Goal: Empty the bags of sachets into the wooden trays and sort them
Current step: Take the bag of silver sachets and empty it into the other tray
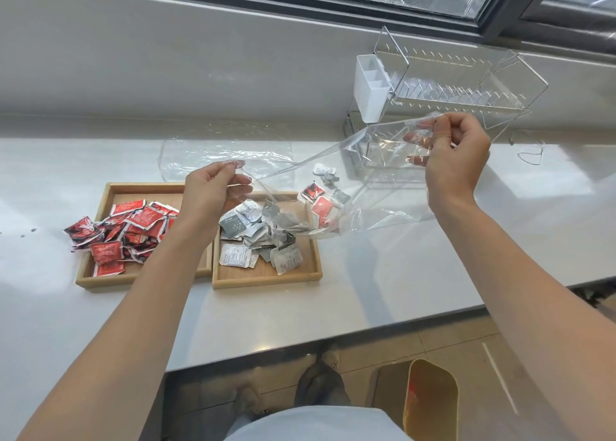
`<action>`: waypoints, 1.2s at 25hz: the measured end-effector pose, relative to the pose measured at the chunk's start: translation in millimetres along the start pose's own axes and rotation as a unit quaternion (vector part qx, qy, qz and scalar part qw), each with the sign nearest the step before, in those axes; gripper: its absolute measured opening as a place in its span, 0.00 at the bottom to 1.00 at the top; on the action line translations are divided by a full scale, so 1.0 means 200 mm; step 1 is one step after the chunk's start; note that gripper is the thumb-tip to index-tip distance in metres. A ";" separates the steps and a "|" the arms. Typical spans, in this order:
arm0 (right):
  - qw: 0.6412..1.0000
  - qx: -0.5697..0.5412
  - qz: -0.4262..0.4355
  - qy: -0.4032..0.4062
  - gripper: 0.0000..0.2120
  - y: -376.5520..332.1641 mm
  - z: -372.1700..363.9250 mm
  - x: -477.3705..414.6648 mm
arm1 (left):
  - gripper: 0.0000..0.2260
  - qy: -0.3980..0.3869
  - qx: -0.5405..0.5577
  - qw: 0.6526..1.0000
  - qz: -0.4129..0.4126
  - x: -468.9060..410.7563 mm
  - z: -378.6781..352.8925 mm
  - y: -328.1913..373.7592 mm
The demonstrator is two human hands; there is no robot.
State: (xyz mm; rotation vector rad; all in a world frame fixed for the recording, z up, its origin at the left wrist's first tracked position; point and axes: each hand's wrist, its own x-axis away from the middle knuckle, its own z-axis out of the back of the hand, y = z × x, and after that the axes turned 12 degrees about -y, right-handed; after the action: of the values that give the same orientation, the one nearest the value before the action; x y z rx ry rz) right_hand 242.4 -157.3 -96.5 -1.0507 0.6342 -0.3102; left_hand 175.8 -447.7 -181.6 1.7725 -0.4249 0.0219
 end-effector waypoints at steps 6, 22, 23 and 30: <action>1.000 0.002 0.016 0.016 0.10 -0.04 0.06 -0.05 | 0.10 -0.012 -0.013 1.000 -0.008 -0.02 -0.03 0.05; 0.941 -0.203 -0.228 -0.148 0.08 0.13 0.08 0.08 | 0.13 -0.105 -0.059 0.992 -0.039 0.01 0.14 0.07; 0.925 -0.228 -0.250 -0.175 0.09 0.14 0.10 0.09 | 0.13 -0.109 -0.065 0.991 -0.035 0.01 0.13 0.07; 0.892 -0.251 -0.329 -0.181 0.12 0.17 0.16 0.11 | 0.09 -0.122 -0.079 0.989 0.001 -0.08 0.06 0.14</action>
State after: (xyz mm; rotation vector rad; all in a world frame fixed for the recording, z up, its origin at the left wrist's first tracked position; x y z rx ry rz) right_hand 277.4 -130.8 -123.1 -1.7705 -0.0156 -0.5355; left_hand 150.0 -459.4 -162.0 1.6240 -0.5878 -0.2242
